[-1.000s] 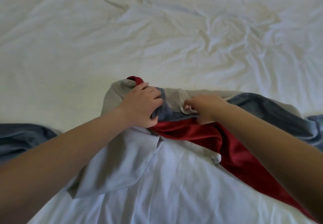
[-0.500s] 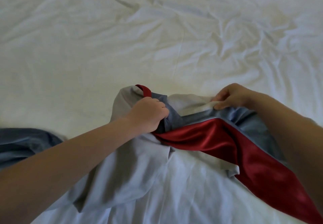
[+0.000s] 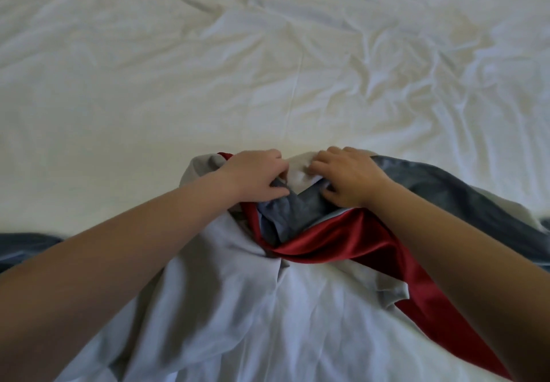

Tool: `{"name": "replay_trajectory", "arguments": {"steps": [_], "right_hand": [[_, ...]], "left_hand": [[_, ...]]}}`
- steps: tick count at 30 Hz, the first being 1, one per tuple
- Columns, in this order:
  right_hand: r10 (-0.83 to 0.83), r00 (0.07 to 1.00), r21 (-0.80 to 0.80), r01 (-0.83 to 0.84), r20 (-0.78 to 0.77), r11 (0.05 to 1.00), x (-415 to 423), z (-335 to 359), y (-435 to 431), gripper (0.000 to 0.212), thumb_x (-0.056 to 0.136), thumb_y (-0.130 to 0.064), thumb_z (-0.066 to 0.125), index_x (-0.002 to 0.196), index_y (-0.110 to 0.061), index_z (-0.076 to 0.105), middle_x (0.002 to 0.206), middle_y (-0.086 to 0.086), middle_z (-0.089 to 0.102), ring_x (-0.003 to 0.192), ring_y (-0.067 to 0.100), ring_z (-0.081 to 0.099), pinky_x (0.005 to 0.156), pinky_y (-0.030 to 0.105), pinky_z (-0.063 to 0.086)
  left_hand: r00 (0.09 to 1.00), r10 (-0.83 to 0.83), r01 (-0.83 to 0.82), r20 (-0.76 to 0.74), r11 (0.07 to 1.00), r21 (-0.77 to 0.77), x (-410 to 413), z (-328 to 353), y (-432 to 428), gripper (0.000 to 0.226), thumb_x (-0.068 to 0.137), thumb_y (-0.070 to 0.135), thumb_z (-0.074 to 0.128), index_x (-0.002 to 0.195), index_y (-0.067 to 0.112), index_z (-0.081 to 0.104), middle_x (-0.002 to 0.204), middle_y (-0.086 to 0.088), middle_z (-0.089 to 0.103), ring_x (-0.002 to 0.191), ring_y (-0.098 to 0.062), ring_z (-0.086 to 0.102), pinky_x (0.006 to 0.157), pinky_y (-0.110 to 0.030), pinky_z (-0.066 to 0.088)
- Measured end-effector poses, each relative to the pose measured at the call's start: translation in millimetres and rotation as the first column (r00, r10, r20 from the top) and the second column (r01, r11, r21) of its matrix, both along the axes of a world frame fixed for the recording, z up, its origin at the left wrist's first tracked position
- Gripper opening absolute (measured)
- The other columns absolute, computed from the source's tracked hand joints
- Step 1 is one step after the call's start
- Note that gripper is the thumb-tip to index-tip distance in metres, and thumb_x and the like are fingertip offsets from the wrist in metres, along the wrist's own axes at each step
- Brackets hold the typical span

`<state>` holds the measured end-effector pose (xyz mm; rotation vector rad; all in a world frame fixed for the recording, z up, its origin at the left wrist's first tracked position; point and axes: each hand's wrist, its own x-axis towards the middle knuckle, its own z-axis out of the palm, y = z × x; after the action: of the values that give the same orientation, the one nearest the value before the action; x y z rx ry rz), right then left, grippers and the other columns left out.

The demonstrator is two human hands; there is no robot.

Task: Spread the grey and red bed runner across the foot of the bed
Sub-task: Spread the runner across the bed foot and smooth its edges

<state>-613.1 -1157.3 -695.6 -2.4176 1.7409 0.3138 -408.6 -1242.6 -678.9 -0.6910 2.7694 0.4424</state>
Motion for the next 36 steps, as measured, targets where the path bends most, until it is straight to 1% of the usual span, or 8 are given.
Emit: {"name": "replay_trajectory", "arguments": {"steps": [4, 8, 13, 15, 18, 23, 27, 36], "right_hand": [[-0.117, 0.984, -0.055, 0.111, -0.135, 0.992, 2, -9, -10, 0.020, 0.092, -0.019, 0.046, 0.108, -0.021, 0.057, 0.108, 0.002, 0.057, 0.103, 0.024, 0.052, 0.078, 0.034, 0.038], [-0.469, 0.881, -0.248, 0.468, 0.059, 0.848, 2, -2, -39, 0.015, 0.091, -0.011, 0.047, 0.100, -0.015, 0.059, 0.096, 0.006, 0.059, 0.086, 0.029, 0.057, 0.062, 0.035, 0.040], [-0.841, 0.325, -0.071, 0.942, 0.433, 0.328, -25, 13, -70, 0.017, 0.096, -0.022, 0.046, 0.101, -0.012, 0.058, 0.099, 0.012, 0.065, 0.089, 0.033, 0.061, 0.068, 0.032, 0.037], [-0.861, 0.220, 0.048, 0.961, 0.459, 0.272, -31, 14, -74, 0.017, 0.095, -0.021, 0.049, 0.094, -0.009, 0.061, 0.099, 0.014, 0.067, 0.084, 0.029, 0.059, 0.070, 0.031, 0.038], [-0.835, 0.291, 0.167, 0.898, 0.466, 0.406, -19, 7, -72, 0.012, 0.093, -0.016, 0.049, 0.098, -0.011, 0.059, 0.095, 0.013, 0.066, 0.082, 0.029, 0.060, 0.073, 0.034, 0.048], [-0.581, 0.550, -0.043, 0.748, 0.600, 0.662, 12, 6, -49, 0.026, 0.080, -0.012, 0.048, 0.104, -0.022, 0.049, 0.077, -0.004, 0.056, 0.066, 0.020, 0.054, 0.050, 0.034, 0.041], [-0.316, 0.796, -0.060, 0.401, 0.515, 0.914, 29, 5, -31, 0.019, 0.087, -0.037, 0.055, 0.093, -0.019, 0.057, 0.083, -0.001, 0.060, 0.073, 0.020, 0.056, 0.059, 0.038, 0.048], [-0.071, 0.935, -0.097, 0.111, 0.347, 0.989, 20, -7, 8, 0.058, 0.084, -0.054, 0.049, 0.128, -0.017, 0.048, 0.116, 0.005, 0.059, 0.101, 0.028, 0.058, 0.071, 0.038, 0.050]], "left_hand": [[0.999, -0.022, 0.020, 0.050, 0.999, 0.046, 7, 0, -14, 0.051, 0.074, 0.055, 0.069, 0.108, 0.021, 0.052, 0.103, 0.001, 0.052, 0.089, -0.021, 0.055, 0.071, -0.034, 0.045], [1.000, 0.028, -0.028, 0.004, 0.999, 0.027, 14, 15, -25, 0.032, 0.078, 0.049, 0.067, 0.087, 0.022, 0.054, 0.086, 0.004, 0.053, 0.086, -0.022, 0.056, 0.067, -0.033, 0.041], [0.938, 0.123, -0.124, -0.325, 0.992, 0.018, 26, 34, -9, 0.031, 0.078, 0.049, 0.068, 0.091, 0.021, 0.065, 0.079, 0.001, 0.066, 0.076, -0.026, 0.061, 0.063, -0.031, 0.042], [0.934, 0.111, -0.093, -0.339, 0.993, 0.069, 26, 30, 14, 0.038, 0.076, 0.052, 0.068, 0.097, 0.020, 0.065, 0.082, -0.003, 0.069, 0.076, -0.028, 0.064, 0.064, -0.031, 0.043], [0.990, 0.100, -0.076, -0.096, 0.971, 0.228, 18, 16, 38, 0.037, 0.082, 0.057, 0.057, 0.090, 0.020, 0.059, 0.072, 0.002, 0.062, 0.068, -0.021, 0.058, 0.063, -0.028, 0.038], [0.829, 0.439, -0.411, -0.346, 0.898, 0.155, 9, -4, 14, 0.025, 0.092, 0.041, 0.054, 0.090, 0.018, 0.062, 0.083, -0.003, 0.065, 0.078, -0.025, 0.060, 0.064, -0.034, 0.043], [0.778, 0.619, -0.578, -0.105, 0.772, 0.264, -11, -15, -11, 0.046, 0.079, 0.049, 0.069, 0.107, 0.014, 0.057, 0.092, 0.002, 0.057, 0.084, -0.020, 0.055, 0.070, -0.034, 0.044], [0.790, 0.611, -0.613, -0.059, 0.781, -0.117, -2, -11, -54, 0.023, 0.090, 0.011, 0.048, 0.107, 0.009, 0.063, 0.114, -0.020, 0.061, 0.105, -0.038, 0.057, 0.079, -0.038, 0.045]]}}
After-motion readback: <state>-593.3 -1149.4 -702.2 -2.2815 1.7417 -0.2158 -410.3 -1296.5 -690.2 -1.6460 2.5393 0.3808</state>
